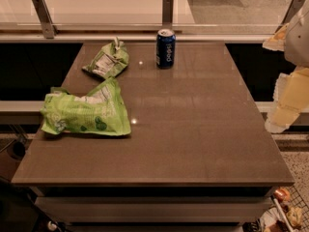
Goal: Pick green jalapeno chip bag
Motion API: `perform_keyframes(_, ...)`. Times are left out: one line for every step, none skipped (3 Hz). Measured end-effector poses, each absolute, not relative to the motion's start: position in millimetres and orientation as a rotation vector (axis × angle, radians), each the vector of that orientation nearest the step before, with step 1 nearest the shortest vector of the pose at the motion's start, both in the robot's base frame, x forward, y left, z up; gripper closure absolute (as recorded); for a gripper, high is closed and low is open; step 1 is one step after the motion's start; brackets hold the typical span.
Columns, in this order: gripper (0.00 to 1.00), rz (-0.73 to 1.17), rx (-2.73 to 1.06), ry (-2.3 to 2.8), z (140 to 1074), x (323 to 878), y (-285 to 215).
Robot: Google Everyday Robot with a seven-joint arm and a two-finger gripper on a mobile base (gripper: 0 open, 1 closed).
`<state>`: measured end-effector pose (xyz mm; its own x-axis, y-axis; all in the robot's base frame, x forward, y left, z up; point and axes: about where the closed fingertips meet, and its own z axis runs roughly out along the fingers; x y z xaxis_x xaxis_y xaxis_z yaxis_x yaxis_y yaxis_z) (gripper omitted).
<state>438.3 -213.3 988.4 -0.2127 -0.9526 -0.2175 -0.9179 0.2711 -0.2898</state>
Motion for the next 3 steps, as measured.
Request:
perform_keyframes(0.00,-0.139,-1.701,2.197,989,439,-213)
perform_keyframes(0.00,-0.103,-1.666,2.162,990,458,-206)
perform_keyframes(0.00,-0.040,-1.591,2.126,987,481,-195)
